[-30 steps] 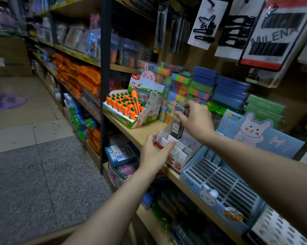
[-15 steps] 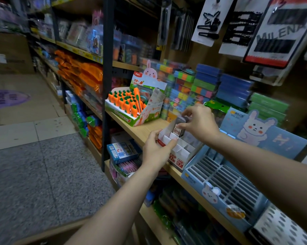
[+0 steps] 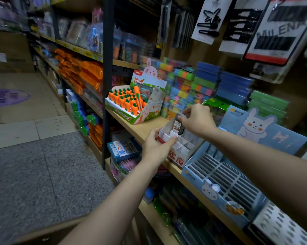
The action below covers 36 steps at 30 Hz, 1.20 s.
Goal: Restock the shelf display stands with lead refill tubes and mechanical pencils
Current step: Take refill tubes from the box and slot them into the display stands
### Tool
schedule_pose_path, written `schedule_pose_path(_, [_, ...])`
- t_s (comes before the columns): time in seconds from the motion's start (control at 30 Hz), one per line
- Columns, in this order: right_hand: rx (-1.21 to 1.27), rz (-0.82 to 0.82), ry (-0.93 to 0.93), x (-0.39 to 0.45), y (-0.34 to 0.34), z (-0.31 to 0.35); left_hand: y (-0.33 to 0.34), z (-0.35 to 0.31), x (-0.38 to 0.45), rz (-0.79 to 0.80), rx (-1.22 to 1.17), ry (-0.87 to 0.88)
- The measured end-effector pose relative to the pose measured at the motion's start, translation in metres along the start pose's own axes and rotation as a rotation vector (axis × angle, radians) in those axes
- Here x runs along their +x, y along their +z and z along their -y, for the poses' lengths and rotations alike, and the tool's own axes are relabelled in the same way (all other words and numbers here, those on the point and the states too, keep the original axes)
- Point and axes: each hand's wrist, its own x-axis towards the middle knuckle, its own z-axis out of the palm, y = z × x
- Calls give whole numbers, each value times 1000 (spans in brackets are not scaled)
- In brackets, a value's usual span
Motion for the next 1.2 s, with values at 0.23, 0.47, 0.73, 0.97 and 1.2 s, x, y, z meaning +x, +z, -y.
schedule_pose_path(0.23, [-144,-57,-178,-14,-2,-5,-1,-3,0,13,17,-5])
schedule_pose_path(0.47, [-182,-3,-181,-39,-7,-12,-17,-6,-31,30,112,129])
schedule_pose_path(0.73, [496,-73,-282,-169,37,44,-114,72,-138,-92,214,89])
schedule_pose_path(0.97, [474,637,-112,-310,169,54,-203,179,-229,-456,298,-472])
schedule_pose_path(1.2, [269,978,144,-373,265,10,-232,255,-262,-371,450,-762])
